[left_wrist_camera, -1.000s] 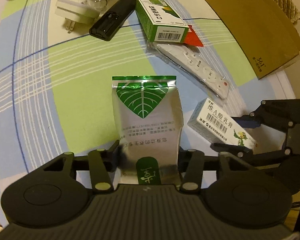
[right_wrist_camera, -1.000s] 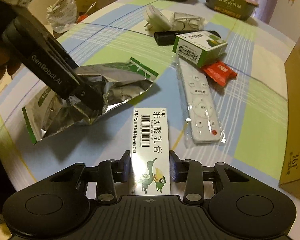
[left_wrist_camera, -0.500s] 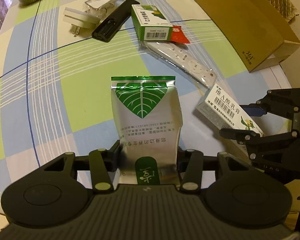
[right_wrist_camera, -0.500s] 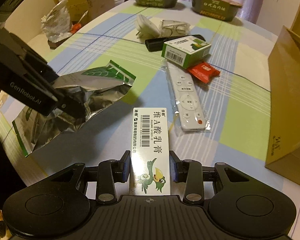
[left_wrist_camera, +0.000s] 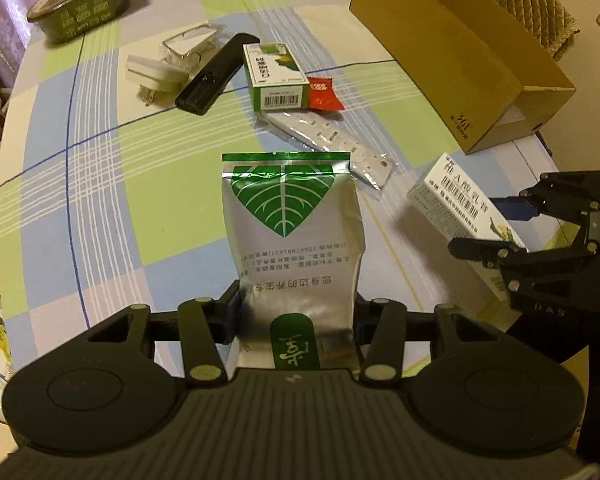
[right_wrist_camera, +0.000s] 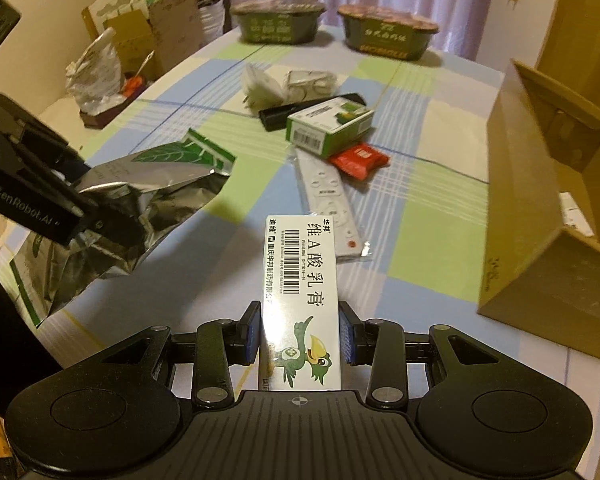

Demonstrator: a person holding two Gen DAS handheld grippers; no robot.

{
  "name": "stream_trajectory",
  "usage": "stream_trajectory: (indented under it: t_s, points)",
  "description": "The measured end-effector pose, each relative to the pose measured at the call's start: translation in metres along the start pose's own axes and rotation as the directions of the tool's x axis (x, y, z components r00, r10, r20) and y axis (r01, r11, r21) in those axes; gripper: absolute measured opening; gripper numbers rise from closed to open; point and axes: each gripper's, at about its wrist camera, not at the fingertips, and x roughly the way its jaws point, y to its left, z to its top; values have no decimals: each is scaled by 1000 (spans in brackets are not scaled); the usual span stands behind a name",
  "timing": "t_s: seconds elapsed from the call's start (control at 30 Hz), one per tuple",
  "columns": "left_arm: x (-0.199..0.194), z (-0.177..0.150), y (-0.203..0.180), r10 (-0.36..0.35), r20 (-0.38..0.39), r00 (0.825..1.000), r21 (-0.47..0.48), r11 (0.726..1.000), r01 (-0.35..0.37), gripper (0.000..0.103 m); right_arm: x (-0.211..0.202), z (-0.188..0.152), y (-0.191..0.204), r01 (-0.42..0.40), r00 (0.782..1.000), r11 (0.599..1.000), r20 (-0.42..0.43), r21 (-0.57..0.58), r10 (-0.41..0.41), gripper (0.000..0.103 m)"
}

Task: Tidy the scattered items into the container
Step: 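Carry the held medicine box and foil pouch over the cardboard box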

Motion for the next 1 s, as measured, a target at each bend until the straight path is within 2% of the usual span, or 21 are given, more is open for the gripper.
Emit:
stream_trajectory:
  t_s: [0.5,1.0]
  points:
    - [-30,3,-48,-16,51,999,58,998,13,44,-54,1,-38,69,992,993,96,96,-78,41]
    - [-33,52,-110,-85,105,991,164,984,67,44,-100,13,-109,160,967,967,163,200,-194,41]
